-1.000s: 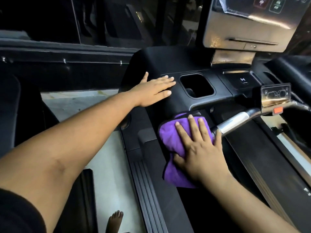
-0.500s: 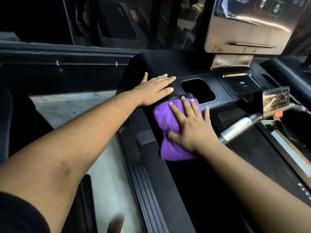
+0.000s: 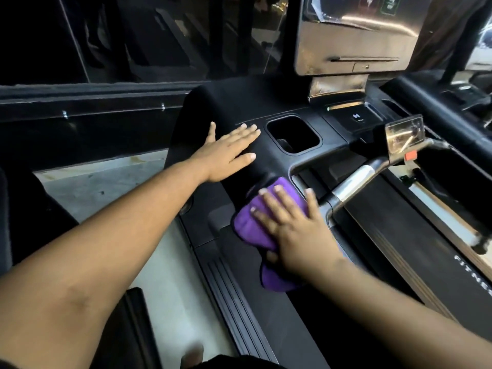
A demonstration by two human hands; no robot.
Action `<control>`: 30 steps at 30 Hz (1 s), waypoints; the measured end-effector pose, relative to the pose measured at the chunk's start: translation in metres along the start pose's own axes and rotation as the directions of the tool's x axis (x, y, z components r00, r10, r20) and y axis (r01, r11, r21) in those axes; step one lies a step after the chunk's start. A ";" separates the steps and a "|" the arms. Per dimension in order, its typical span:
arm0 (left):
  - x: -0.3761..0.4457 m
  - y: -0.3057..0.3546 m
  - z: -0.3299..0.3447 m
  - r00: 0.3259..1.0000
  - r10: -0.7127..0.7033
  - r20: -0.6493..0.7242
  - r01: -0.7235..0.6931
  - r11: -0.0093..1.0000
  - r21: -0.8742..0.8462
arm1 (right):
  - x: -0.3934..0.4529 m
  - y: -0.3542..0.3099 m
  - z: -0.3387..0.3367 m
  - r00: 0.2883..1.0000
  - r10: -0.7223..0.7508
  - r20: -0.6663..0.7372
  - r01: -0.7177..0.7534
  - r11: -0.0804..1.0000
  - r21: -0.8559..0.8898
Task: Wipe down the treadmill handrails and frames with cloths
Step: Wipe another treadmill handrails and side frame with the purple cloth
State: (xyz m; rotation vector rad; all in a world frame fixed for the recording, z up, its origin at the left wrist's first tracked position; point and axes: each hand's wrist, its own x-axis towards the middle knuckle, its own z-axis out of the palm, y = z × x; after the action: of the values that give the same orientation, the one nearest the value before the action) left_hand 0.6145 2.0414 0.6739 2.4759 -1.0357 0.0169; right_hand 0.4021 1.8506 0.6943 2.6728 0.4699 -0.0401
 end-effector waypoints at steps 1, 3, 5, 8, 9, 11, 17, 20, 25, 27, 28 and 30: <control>-0.003 0.003 0.004 1.000 0.018 0.012 -0.019 1.000 0.011 | -0.004 0.018 -0.004 0.996 0.094 -0.001 -0.093 0.993 0.076; -0.004 0.013 0.008 0.998 0.051 0.033 -0.052 0.998 0.033 | 0.001 0.053 -0.014 0.955 0.280 0.102 -0.295 0.936 0.194; -0.002 0.026 0.011 0.995 0.086 0.047 -0.088 0.995 0.046 | 0.009 0.068 -0.017 0.907 0.379 0.186 -0.418 0.867 0.270; 0.003 0.044 0.013 0.988 0.144 0.060 -0.149 0.986 0.074 | -0.008 0.047 -0.011 0.925 0.365 0.104 -0.380 0.882 0.279; 0.004 0.048 0.013 0.984 0.168 0.063 -0.172 0.982 0.076 | -0.022 0.037 -0.006 0.941 0.333 0.051 -0.335 0.906 0.259; 0.007 0.058 0.013 0.975 0.211 0.065 -0.216 0.974 0.068 | -0.044 0.032 0.004 0.949 0.314 0.024 -0.309 0.915 0.259; 0.006 0.079 0.017 0.986 0.153 0.072 -0.154 0.988 0.013 | 0.010 0.074 -0.009 0.820 0.534 0.206 -0.569 0.719 0.400; 0.000 0.081 0.019 0.992 0.111 0.063 -0.110 0.994 -0.016 | 0.001 0.057 -0.007 0.861 0.488 0.146 -0.499 0.752 0.430; -0.001 0.085 0.022 0.992 0.115 0.044 -0.111 0.990 -0.082 | -0.052 0.038 0.006 0.954 0.300 0.017 -0.291 0.909 0.299; 0.000 0.088 0.025 0.995 0.101 0.016 -0.099 0.991 -0.090 | -0.035 0.045 0.000 0.947 0.303 0.103 -0.320 0.886 0.336; 0.003 0.091 0.026 0.995 0.099 0.003 -0.099 0.991 -0.086 | -0.022 0.047 -0.003 0.941 0.315 0.124 -0.338 0.876 0.342; 0.004 0.095 0.027 0.997 0.075 -0.010 -0.075 0.990 -0.117 | 0.002 0.041 -0.011 0.940 0.316 0.133 -0.342 0.884 0.319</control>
State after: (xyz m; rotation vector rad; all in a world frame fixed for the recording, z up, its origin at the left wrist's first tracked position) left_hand 0.5484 1.9694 0.6886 2.3297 -1.0952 -0.0127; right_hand 0.4174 1.8208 0.7211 3.0384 -0.0297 -0.1338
